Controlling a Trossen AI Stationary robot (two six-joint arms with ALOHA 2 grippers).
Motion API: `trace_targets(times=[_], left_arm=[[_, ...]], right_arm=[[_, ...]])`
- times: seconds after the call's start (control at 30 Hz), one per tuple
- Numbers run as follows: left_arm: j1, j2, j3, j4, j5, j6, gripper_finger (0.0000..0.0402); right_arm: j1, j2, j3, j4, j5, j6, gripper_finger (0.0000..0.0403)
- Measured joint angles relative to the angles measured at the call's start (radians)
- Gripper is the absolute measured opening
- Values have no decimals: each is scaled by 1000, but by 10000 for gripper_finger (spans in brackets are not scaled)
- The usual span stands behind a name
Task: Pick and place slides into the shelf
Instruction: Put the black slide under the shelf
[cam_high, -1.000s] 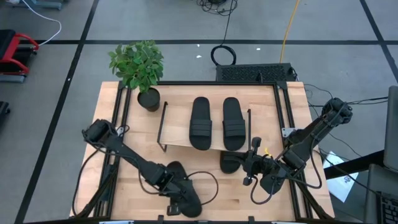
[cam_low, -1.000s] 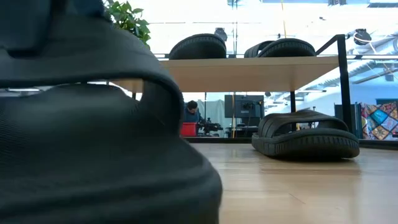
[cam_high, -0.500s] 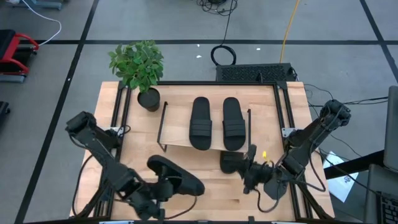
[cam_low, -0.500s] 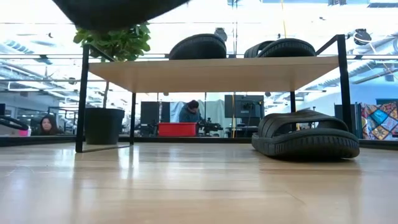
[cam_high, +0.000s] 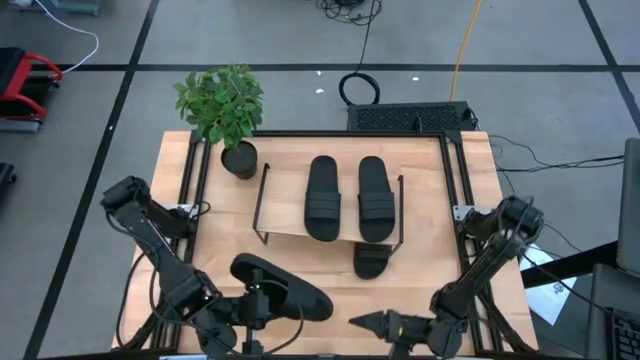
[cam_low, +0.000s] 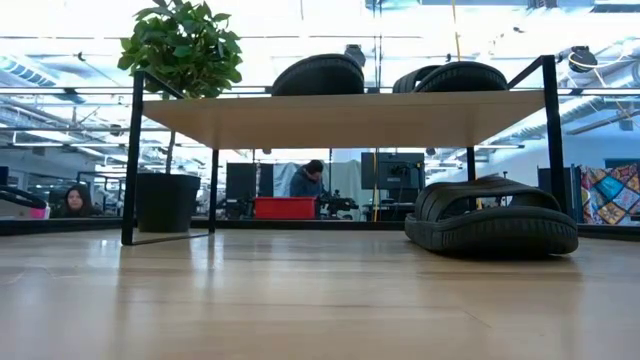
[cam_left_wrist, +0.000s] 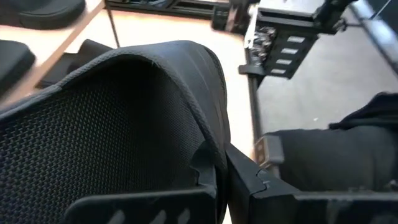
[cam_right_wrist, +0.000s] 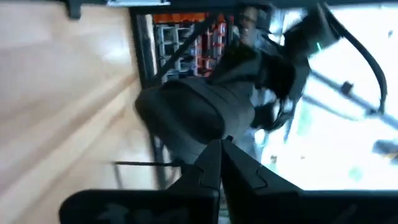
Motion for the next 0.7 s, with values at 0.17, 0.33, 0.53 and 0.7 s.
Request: trace_targets(times=[0.17,0.33,0.53,0.7], left_arm=[[0,1,0,42,5,-39,1],[6,2,0,77,4,-63,1],[31,2,0,98,6,-70,0],[61,23,2,118,32,-68,0]], right_arm=[[-1,81,26,150,4,-124,0],[-9,112,82,138,5,-171,24],[-22,110,118,114,33,-193,82],[-51,109,124,105,32,-196,128]])
